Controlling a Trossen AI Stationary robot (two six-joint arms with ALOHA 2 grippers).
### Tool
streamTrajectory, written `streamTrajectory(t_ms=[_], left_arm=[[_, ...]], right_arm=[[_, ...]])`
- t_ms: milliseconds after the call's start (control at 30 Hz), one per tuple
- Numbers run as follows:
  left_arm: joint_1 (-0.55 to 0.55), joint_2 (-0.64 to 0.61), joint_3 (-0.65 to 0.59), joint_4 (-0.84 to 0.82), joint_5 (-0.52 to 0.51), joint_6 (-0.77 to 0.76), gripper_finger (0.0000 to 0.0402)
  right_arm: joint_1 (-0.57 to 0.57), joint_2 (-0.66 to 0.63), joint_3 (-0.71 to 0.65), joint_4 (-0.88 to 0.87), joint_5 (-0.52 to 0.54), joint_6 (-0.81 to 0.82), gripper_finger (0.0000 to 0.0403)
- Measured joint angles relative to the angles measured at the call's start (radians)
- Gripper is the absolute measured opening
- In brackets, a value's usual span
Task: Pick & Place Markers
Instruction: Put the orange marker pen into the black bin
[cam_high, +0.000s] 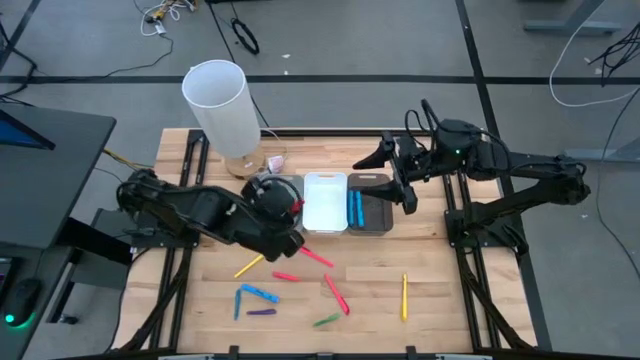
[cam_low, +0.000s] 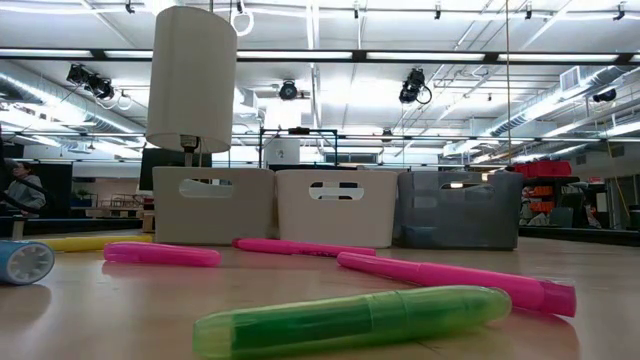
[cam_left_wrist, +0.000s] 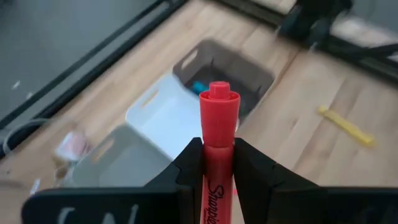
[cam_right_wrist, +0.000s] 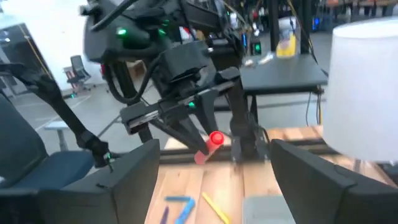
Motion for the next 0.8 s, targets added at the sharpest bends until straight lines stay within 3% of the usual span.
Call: streamTrajectory(t_ms=[300, 667, 800], left_arm=[[0.015, -0.062, 0.0, 0.248, -0.007, 0.261, 0.0069], [0.073, -0.069, 0.0, 0.598, 0.065, 0.525, 0.0069], [0.103, -0.076, 0.001, 0.671, 0.142, 0.557, 0.0069]], right_arm=[[0.079, 0.003, 0.0, 0.023, 0.086, 0.055, 0.0307], [0.162, 0.018, 0.0, 0.078, 0.143, 0.052, 0.0307], [0.173, 0.041, 0.0, 0.13, 0.181, 0.057, 0.0307]])
